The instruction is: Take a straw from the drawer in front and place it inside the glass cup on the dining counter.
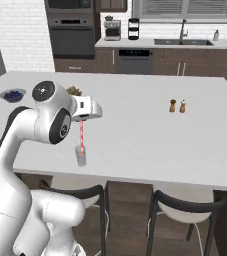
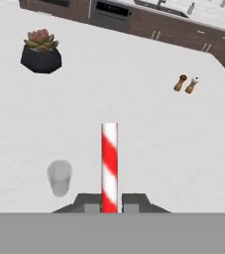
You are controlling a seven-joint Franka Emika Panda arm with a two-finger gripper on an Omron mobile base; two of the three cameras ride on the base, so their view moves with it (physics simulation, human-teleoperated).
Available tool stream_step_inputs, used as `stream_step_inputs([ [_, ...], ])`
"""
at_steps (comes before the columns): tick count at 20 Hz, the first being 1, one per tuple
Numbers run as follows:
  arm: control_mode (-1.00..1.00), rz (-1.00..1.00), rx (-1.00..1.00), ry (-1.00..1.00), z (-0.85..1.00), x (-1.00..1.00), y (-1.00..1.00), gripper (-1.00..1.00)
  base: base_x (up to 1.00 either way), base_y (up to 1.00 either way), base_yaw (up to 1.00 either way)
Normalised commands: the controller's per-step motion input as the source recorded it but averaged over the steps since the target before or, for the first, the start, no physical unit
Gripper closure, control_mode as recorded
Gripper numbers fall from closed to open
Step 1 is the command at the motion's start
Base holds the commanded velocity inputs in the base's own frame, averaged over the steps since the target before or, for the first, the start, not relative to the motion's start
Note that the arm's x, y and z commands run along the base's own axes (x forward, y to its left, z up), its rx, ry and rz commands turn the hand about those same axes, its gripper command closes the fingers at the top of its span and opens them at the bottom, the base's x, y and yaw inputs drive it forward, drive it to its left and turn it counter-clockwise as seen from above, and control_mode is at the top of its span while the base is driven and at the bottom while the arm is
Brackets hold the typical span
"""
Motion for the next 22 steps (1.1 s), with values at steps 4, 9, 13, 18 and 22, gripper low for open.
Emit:
stream_step_inputs([
  [4,1.00,0.00,0.00,0.00,0.00,0.00,0.00,1.00,0.49,0.51,-0.13],
  [9,-1.00,0.05,0.30,-0.10,0.50,0.04,0.00,1.00,0.00,0.00,0.00],
  [13,-1.00,0.31,0.42,-0.29,0.39,-0.08,-0.33,1.00,0.00,0.00,0.00],
  [18,-1.00,0.45,0.36,-0.36,0.04,-0.08,-0.27,1.00,0.00,0.00,0.00],
  [22,-1.00,0.45,0.21,-0.21,-0.15,0.07,-0.02,1.00,0.00,0.00,0.00],
])
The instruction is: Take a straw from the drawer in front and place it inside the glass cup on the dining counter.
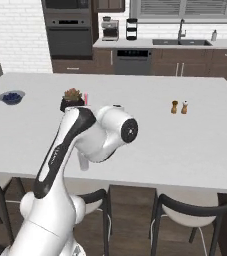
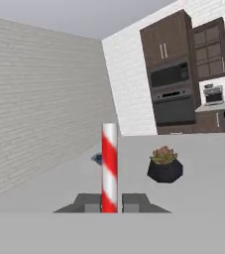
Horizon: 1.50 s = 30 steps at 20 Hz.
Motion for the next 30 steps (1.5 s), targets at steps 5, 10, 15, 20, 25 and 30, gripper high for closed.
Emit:
stream_step_inputs([
  [5,-1.00,0.44,0.04,-0.04,-0.31,0.37,0.01,1.00,0.00,0.00,0.00],
  [10,-1.00,0.38,0.00,0.02,-0.38,0.38,0.07,1.00,0.00,0.00,0.00],
  [15,-1.00,0.26,0.00,0.00,-0.20,0.02,0.42,1.00,0.00,0.00,0.00],
  [20,-1.00,0.17,0.00,0.00,-0.15,0.01,0.58,1.00,0.00,0.00,0.00],
  [25,-1.00,0.06,0.00,0.00,-0.27,0.05,0.29,1.00,0.00,0.00,0.00],
  [30,-1.00,0.01,0.00,-0.05,-0.26,0.04,0.08,1.00,0.00,0.00,0.00],
])
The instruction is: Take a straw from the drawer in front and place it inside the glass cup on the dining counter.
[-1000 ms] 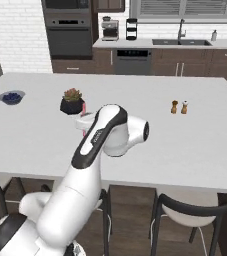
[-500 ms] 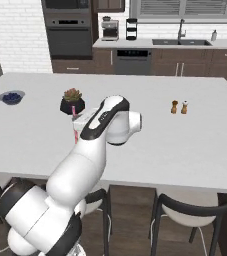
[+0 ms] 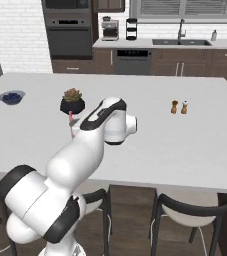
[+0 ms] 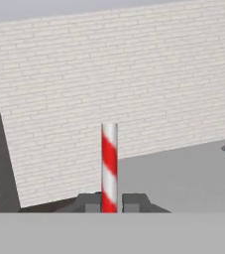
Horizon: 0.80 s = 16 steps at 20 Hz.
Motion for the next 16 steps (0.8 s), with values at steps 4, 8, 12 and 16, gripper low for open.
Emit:
stream_step_inputs([
  [4,-1.00,0.00,0.00,-0.06,-0.17,0.20,0.05,1.00,0.00,0.00,0.00],
  [8,-1.00,0.00,0.00,-0.07,-0.14,0.25,0.00,1.00,0.00,0.00,0.00],
  [12,-1.00,0.00,0.00,-0.04,-0.12,0.07,0.00,1.00,0.00,0.00,0.00],
  [16,-1.00,0.00,0.00,0.00,-0.14,0.00,0.00,1.00,0.00,0.00,0.00],
])
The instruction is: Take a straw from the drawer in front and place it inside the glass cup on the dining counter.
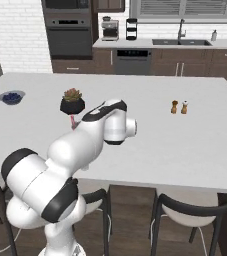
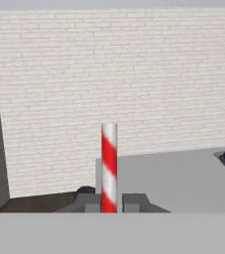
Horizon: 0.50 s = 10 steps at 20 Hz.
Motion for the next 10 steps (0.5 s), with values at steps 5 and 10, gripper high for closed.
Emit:
stream_step_inputs([
  [5,-1.00,0.00,0.00,0.00,-0.12,0.02,0.00,1.00,0.00,0.00,0.00],
  [10,-1.00,0.00,0.00,-0.01,-0.10,0.11,-0.04,1.00,0.00,0.00,0.00],
])
